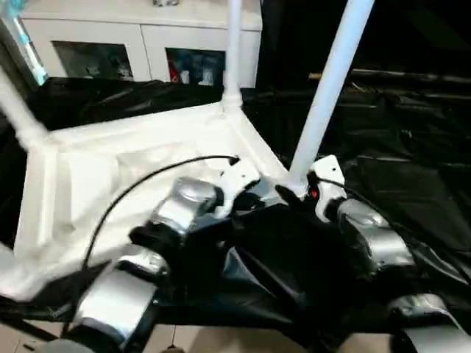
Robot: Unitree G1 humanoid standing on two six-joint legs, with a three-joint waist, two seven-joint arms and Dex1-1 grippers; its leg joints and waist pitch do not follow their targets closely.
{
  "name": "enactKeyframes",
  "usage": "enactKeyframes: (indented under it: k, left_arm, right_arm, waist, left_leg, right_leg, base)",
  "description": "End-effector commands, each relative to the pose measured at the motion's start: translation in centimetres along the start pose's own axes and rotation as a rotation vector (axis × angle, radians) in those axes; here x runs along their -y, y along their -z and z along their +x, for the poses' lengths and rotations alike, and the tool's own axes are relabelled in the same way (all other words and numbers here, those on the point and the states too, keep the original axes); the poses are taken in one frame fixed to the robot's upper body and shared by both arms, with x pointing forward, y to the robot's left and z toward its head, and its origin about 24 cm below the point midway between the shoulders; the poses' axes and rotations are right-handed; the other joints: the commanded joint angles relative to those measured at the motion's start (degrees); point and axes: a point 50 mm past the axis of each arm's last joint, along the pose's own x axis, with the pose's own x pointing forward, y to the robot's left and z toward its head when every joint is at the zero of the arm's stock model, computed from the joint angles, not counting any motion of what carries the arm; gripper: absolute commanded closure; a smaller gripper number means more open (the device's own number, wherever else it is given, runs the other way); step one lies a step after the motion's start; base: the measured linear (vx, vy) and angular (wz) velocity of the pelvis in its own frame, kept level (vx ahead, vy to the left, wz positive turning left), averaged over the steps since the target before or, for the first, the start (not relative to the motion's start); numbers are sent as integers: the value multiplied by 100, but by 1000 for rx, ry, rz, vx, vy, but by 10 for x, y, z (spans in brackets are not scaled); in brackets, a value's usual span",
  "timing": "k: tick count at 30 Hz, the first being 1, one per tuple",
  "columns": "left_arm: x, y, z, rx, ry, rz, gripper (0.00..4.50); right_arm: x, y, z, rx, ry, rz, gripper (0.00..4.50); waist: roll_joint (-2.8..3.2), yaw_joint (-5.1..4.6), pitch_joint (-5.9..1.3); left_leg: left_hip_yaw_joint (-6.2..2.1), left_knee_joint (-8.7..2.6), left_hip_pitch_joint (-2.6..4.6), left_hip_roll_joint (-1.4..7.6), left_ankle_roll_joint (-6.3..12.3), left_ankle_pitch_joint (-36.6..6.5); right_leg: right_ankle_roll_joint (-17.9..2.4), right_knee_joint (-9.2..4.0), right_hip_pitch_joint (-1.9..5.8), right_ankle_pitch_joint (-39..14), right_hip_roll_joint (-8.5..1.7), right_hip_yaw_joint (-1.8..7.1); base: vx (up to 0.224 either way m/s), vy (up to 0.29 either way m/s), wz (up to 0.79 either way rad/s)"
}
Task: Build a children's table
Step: Rotate leg to tighten
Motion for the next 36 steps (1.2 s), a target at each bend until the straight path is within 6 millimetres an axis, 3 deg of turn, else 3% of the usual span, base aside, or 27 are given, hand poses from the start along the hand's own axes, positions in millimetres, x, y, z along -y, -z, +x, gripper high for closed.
enactKeyframes:
  k: [1, 11, 14, 15, 31, 36]
  left_arm:
    - [9, 7, -1, 36, 100, -2, 450]
    - [8, 19, -25, 13, 240, 9, 450]
    - [8, 20, -28, 10, 248, 8, 450]
    - [8, 20, -29, 10, 251, 8, 450]
    - [18, 17, -23, 15, 311, 21, 450]
    - [20, 18, -23, 12, 318, 20, 450]
  right_arm:
    - [0, -9, -5, 39, -77, -17, 64]
    - [1, -14, -37, 22, -312, -87, 64]
    - [0, -10, -41, -11, -348, -99, 79]
    - [0, -9, -42, -19, -354, -101, 107]
    - [-5, -11, -29, -12, -360, -90, 227]
    - [-7, -9, -29, -12, -373, -78, 241]
  waist:
    - [-83, -1, -322]
    - [-73, 20, -307]
    - [-66, 25, -310]
    - [-72, 27, -313]
    - [-81, 25, -326]
    - [-89, 27, -332]
  left_leg:
    - [58, -301, 43, 41, 416, -1249]
    - [59, -312, 51, 62, 416, -1369]
    - [57, -309, 54, 63, 390, -1370]
    - [62, -303, 59, 67, 391, -1351]
    - [65, -280, 47, 56, 436, -1135]
    - [64, -274, 53, 58, 446, -1126]
  right_leg:
    - [-1291, -419, 285, -495, -167, 122]
    - [-1371, -420, 280, -685, -177, 119]
    - [-1380, -418, 282, -704, -181, 121]
    - [-1395, -417, 279, -665, -184, 126]
    - [-1480, -372, 291, -392, -175, 115]
    - [-1479, -367, 292, -397, -178, 117]
  base:
    - [0, 0, 0]
    - [0, 0, 0]
    - [0, 0, 0]
    - [0, 0, 0]
    - [0, 0, 0]
    - [0, 0, 0]
